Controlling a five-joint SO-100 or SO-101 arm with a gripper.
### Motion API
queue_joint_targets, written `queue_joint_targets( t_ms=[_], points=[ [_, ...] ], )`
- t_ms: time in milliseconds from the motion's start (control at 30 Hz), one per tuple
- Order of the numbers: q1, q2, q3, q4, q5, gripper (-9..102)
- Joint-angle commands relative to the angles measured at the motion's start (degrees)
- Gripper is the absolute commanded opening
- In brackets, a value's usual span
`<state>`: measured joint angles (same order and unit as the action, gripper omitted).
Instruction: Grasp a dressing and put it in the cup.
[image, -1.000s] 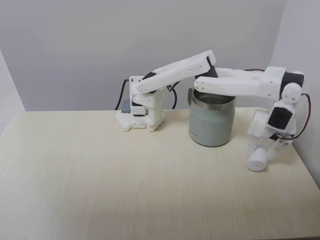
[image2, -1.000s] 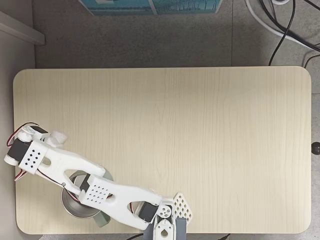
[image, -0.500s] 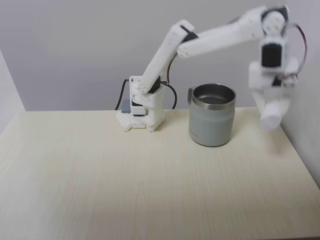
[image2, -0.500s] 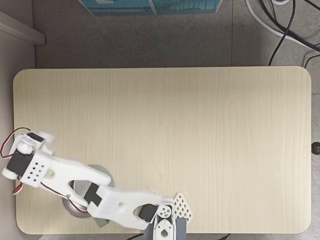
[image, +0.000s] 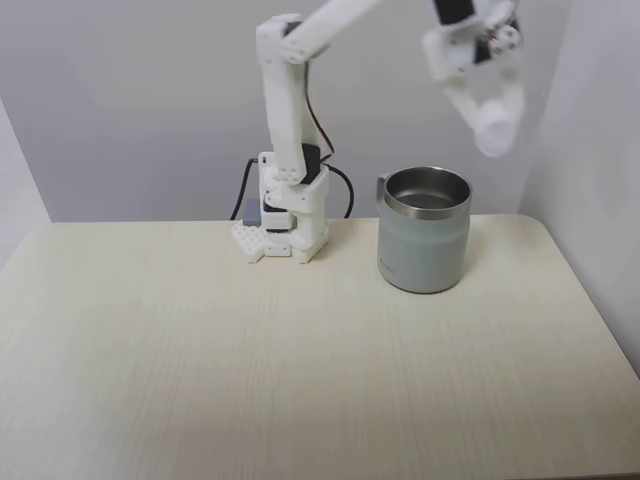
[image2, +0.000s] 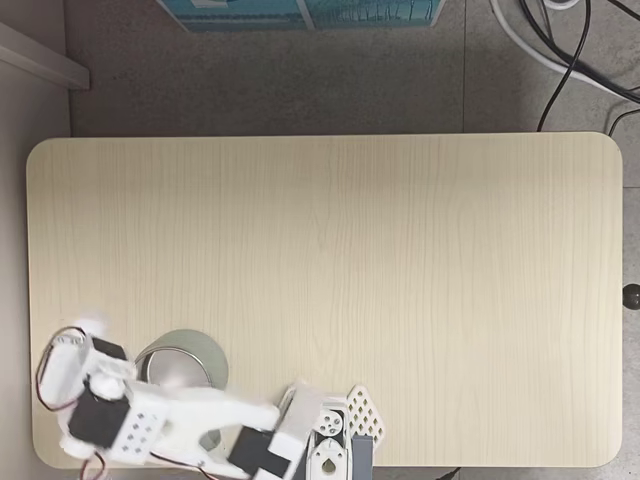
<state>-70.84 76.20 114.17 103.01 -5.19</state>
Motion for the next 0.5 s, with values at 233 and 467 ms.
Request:
queue_joint_targets(
  t_ms=[233, 467],
  points=[
    [0.53, -17.40, -22.76, 2.37, -5.71, 0],
    [3.08, -18.98, -30.06, 2.37, -10.63, 0]
  ],
)
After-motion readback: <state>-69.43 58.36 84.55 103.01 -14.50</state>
